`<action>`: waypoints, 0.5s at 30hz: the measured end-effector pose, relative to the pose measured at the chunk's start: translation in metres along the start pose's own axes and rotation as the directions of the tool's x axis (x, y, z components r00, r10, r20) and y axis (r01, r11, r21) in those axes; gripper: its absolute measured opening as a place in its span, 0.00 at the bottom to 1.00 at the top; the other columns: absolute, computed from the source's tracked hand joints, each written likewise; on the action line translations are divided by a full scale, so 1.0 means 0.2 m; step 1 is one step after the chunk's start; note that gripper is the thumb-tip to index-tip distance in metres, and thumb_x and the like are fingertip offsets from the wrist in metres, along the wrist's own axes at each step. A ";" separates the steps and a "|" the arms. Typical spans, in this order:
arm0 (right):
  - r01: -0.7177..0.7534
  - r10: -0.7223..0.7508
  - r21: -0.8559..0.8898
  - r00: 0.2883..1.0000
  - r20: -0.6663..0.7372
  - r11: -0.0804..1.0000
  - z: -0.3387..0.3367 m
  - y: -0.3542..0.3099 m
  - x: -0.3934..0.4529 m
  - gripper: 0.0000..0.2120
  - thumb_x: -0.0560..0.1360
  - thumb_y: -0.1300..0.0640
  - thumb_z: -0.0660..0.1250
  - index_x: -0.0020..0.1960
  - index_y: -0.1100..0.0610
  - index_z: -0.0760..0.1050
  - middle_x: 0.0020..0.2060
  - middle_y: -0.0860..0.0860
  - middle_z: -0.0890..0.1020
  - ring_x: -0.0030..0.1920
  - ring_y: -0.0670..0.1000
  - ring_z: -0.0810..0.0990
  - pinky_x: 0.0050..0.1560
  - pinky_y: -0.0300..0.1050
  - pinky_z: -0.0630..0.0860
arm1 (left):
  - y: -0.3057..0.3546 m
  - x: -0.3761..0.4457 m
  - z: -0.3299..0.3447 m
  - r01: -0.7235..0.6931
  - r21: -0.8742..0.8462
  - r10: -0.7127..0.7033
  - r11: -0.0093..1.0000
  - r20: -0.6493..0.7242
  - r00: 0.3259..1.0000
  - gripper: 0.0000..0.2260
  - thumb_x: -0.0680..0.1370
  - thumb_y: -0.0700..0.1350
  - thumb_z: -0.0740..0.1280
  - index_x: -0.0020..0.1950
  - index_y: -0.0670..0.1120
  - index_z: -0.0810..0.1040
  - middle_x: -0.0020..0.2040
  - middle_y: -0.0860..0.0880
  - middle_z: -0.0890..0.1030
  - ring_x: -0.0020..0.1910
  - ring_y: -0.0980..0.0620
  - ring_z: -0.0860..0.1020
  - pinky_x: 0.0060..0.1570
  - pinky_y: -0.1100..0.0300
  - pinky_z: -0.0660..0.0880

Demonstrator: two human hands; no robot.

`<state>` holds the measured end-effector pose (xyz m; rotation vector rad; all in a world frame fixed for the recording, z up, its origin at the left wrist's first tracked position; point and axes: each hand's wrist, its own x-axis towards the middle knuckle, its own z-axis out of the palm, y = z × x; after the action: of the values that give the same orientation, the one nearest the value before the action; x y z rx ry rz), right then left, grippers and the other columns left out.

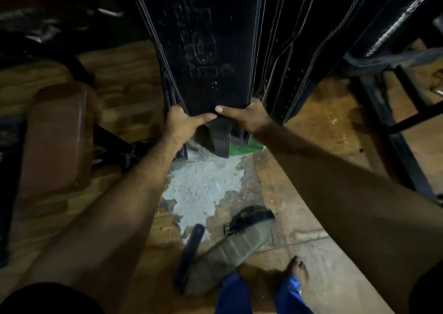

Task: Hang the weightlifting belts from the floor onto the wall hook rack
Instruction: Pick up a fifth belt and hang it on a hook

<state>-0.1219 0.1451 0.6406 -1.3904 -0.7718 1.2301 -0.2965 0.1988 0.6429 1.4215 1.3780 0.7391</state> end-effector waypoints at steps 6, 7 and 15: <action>-0.190 0.190 0.003 0.980 -0.052 0.982 -0.08 0.39 -0.01 0.12 0.72 0.67 0.76 0.51 0.73 0.79 0.48 0.64 0.84 0.44 0.48 0.82 0.48 0.40 0.81 | -0.40 -0.02 0.21 0.137 0.047 -0.136 0.990 -0.009 0.991 0.07 0.70 0.45 0.79 0.40 0.49 0.81 0.41 0.46 0.85 0.39 0.53 0.82 0.46 0.53 0.80; -0.229 0.230 0.017 0.969 -0.092 0.973 -0.10 0.45 -0.02 0.08 0.73 0.66 0.75 0.48 0.70 0.79 0.42 0.60 0.83 0.40 0.46 0.80 0.43 0.38 0.79 | -0.49 -0.03 0.26 0.208 0.049 -0.205 0.977 -0.062 0.977 0.09 0.71 0.48 0.77 0.38 0.49 0.79 0.38 0.44 0.84 0.37 0.50 0.81 0.43 0.51 0.79; -0.647 0.631 0.001 0.743 -0.222 0.762 -0.44 1.08 -0.15 0.14 0.83 0.59 0.63 0.64 0.64 0.78 0.63 0.60 0.81 0.65 0.61 0.79 0.65 0.57 0.76 | -1.06 -0.30 0.85 0.564 0.073 -0.568 0.822 0.170 0.805 0.13 0.78 0.46 0.72 0.36 0.43 0.76 0.31 0.43 0.78 0.28 0.47 0.75 0.33 0.55 0.72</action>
<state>-0.0842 0.0448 0.4320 -1.9063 -0.1709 1.5442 -0.2287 0.0748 0.4029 0.9721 1.5528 0.1920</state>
